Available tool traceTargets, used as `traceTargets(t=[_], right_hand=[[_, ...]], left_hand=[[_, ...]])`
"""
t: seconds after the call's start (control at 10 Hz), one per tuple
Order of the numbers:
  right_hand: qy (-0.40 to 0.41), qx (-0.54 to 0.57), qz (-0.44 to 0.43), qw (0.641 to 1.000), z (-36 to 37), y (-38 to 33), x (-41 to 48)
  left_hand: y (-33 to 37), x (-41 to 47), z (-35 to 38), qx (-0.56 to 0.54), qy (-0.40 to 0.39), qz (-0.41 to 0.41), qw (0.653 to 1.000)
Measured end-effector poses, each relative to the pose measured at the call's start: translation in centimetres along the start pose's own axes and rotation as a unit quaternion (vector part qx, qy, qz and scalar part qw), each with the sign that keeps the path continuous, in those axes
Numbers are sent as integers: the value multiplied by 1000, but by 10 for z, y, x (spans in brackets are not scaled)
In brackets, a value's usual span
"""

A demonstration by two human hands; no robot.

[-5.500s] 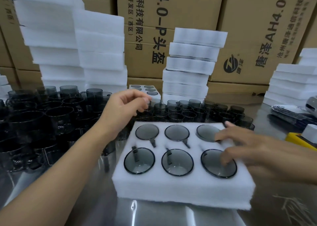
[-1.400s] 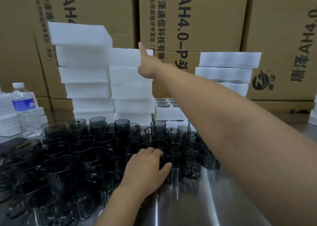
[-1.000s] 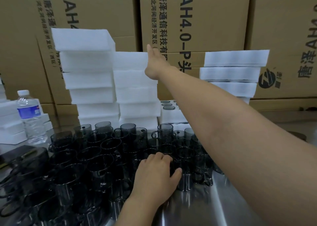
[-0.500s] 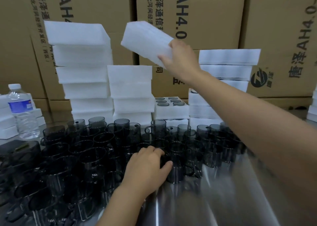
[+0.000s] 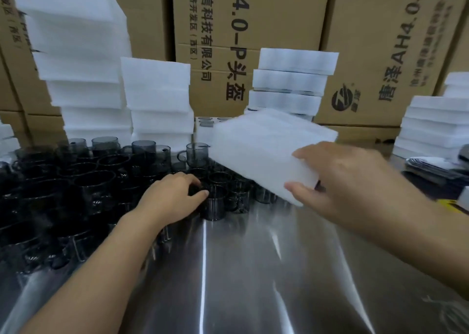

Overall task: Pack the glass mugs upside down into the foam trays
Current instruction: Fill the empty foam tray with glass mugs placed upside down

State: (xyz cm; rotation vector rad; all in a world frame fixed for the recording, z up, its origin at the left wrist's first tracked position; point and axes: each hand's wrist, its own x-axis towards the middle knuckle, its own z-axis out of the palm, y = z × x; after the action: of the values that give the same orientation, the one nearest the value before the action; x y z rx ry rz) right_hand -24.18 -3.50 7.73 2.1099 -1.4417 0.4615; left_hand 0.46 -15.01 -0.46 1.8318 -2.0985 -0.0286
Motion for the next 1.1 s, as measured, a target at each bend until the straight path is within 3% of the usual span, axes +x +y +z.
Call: traceTargets(t=[0.2, 0.3, 0.4, 0.6, 0.7, 0.8, 0.9, 1.0, 1.1], right_hand=[[-29, -21, -87, 996, 12, -38, -38], [31, 20, -88, 995, 31, -59, -47], [39, 38, -96, 994, 47, -83, -50], [15, 70, -139, 988, 53, -106, -42], [-76, 258, -177, 947, 42, -99, -28], [-31, 388, -119, 913, 39, -83, -8], [-33, 411, -30, 910, 49, -49, 23], [-102, 437, 15, 893, 69, -10, 42], [-173, 484, 13, 858, 87, 26, 45]], left_hand=[[-2, -1, 0, -18, 7, 5, 1000], [0, -1, -1, -54, 41, 25, 997], [9, -4, -6, -136, 74, 77, 985], [40, -24, -15, -280, -17, 184, 942], [47, -25, -7, -189, -64, 188, 962], [29, -21, 10, -28, -123, 162, 979], [48, -18, 31, -53, -68, 225, 970], [43, -28, -5, -198, -153, 176, 952], [48, -24, -4, -183, -145, 185, 955]])
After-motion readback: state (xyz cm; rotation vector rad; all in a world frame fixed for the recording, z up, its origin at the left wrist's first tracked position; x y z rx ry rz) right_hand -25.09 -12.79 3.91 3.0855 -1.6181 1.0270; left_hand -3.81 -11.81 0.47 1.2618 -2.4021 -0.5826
